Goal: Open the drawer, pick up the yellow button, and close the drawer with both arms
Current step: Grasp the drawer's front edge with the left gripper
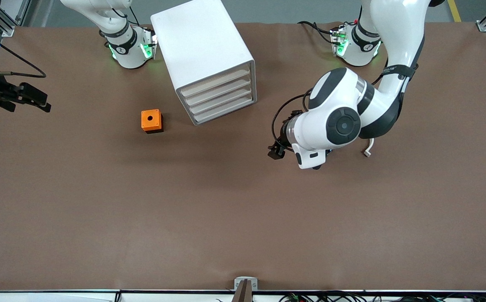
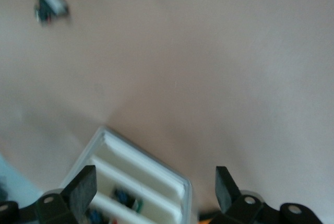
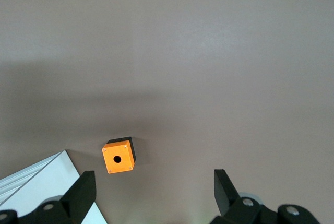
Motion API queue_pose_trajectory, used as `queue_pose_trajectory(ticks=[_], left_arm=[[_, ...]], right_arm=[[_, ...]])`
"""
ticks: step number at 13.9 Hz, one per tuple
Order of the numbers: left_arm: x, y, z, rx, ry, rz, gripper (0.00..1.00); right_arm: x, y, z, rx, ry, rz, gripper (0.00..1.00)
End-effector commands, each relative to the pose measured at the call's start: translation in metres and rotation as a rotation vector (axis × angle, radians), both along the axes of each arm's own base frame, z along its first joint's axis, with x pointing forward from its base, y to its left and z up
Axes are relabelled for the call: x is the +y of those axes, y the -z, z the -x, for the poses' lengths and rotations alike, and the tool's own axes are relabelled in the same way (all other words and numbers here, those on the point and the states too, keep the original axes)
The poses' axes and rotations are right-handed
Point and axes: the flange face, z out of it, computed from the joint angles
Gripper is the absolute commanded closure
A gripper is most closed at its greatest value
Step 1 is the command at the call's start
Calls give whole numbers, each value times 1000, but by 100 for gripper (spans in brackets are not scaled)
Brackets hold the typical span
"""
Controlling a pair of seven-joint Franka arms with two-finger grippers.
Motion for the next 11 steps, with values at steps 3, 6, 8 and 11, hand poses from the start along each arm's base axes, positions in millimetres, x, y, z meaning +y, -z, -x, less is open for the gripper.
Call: queue_pose_trajectory(ticks=[3, 6, 8, 11], left_arm=[[25, 0, -27, 256, -289, 170, 1], [24, 44, -28, 499, -383, 176, 1], [19, 71, -23, 632, -441, 129, 1], [4, 118, -12, 884, -530, 68, 1]], right_arm=[[-11, 27, -26, 49, 15, 7, 0], [-14, 37, -33, 62, 18, 9, 0], [-18, 56, -43, 84, 24, 10, 0], [-18, 56, -45, 81, 33, 11, 0]])
